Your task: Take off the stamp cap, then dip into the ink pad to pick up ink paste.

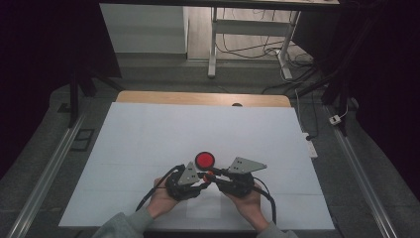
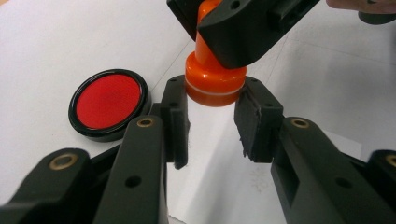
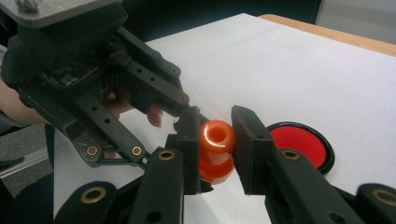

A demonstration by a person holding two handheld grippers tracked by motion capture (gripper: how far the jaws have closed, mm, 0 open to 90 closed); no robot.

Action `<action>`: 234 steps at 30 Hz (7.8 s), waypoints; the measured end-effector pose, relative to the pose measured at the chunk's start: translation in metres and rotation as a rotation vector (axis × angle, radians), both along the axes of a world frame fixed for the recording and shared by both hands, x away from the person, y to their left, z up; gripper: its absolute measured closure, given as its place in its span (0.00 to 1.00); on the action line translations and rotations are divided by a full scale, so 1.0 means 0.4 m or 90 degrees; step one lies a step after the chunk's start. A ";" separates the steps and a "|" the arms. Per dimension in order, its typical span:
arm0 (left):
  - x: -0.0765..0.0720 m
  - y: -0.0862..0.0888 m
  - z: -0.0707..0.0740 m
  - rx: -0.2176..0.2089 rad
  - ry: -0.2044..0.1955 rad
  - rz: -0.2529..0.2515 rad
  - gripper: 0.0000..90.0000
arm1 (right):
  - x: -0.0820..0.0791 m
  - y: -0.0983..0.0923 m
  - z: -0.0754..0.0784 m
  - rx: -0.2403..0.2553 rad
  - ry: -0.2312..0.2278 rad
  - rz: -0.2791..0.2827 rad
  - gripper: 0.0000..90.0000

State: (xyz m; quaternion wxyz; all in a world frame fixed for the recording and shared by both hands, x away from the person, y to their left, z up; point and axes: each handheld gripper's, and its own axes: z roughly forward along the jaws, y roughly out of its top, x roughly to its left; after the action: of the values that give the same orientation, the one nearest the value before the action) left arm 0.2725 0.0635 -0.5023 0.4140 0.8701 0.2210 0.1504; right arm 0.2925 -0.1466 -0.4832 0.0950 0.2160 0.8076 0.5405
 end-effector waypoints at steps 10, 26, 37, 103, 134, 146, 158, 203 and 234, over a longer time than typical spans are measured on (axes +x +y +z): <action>-0.001 0.000 0.000 0.004 -0.003 -0.001 0.73 | 0.000 -0.001 0.000 0.000 0.008 0.000 0.81; -0.001 -0.001 -0.001 0.007 -0.002 -0.002 0.73 | 0.002 -0.003 -0.003 0.007 0.018 -0.003 0.81; -0.001 -0.001 -0.001 0.010 -0.001 -0.004 0.73 | 0.001 -0.001 -0.004 0.006 0.016 -0.005 0.81; 0.010 0.078 0.012 -0.011 0.002 0.041 0.73 | 0.014 -0.077 0.040 0.073 -0.009 -0.064 0.81; -0.064 0.317 0.015 -0.073 0.022 0.151 0.73 | 0.015 -0.071 0.037 0.055 -0.019 -0.061 0.81; -0.081 0.370 -0.005 -0.075 0.036 0.185 0.73 | 0.017 -0.070 0.038 0.052 -0.023 -0.062 0.81; -0.088 0.390 -0.014 -0.075 0.047 0.195 0.73 | 0.019 -0.073 0.039 0.052 -0.027 -0.066 0.81; -0.079 0.375 -0.024 -0.063 0.060 0.182 0.73 | 0.108 -0.016 0.043 0.034 -0.016 -0.077 0.81; -0.079 0.371 -0.024 -0.062 0.061 0.176 0.73 | 0.203 0.073 -0.024 -0.043 -0.004 -0.084 0.81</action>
State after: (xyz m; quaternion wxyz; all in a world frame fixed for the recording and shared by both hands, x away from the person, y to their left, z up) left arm 0.2408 0.2118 -0.5120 0.4199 0.8166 0.3652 0.1534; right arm 0.3737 -0.1174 -0.4928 0.1402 0.2634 0.8094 0.5059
